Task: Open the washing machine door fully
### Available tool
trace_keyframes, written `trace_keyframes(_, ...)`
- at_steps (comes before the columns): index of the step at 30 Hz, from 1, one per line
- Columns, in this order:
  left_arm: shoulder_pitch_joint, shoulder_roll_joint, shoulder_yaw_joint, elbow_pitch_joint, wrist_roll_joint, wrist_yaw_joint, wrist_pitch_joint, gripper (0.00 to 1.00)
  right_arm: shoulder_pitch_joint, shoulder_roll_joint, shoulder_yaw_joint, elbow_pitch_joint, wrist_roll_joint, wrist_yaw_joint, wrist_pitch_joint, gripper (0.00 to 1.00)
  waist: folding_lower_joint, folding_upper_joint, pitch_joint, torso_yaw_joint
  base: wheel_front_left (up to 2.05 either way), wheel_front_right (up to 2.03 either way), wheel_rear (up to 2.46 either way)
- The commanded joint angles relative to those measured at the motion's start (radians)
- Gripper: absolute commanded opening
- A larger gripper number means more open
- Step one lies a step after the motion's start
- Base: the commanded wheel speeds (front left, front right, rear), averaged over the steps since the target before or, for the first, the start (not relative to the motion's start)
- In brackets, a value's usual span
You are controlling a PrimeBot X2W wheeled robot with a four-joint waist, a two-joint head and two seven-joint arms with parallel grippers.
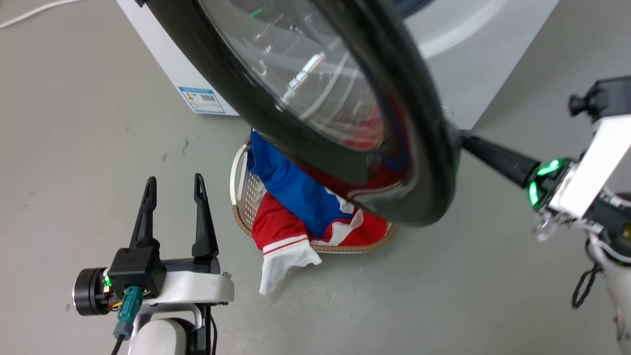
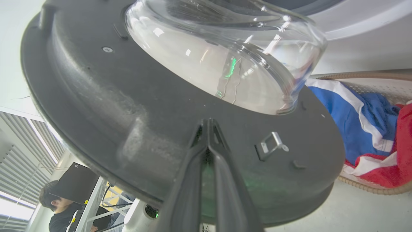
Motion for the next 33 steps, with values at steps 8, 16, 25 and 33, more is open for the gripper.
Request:
trace_keyframes(8,0.048,0.000,0.014,0.007,0.018,-0.009,-0.003,1.00,0.181,0.084,0.085,-0.118,0.016,0.003,-0.023,0.00,0.0000,0.0000,-0.071,0.000,0.00,0.00,0.00)
trace_keyframes(16,0.066,0.000,0.010,0.014,0.022,-0.014,-0.003,1.00,0.255,0.142,0.174,-0.167,0.014,0.003,-0.022,0.00,0.0000,0.0000,-0.107,0.010,0.00,0.00,0.00)
trace_keyframes(25,0.082,0.000,0.015,0.012,0.024,-0.014,-0.003,1.00,0.304,0.199,0.248,-0.165,0.017,0.003,-0.031,0.00,0.0000,0.0000,-0.122,0.019,0.00,0.00,0.00)
trace_keyframes(33,0.104,0.000,0.025,0.018,0.025,-0.010,-0.003,1.00,0.328,0.220,0.274,-0.150,0.005,0.003,-0.059,0.00,0.0000,0.0000,-0.153,0.005,0.00,0.00,0.00)
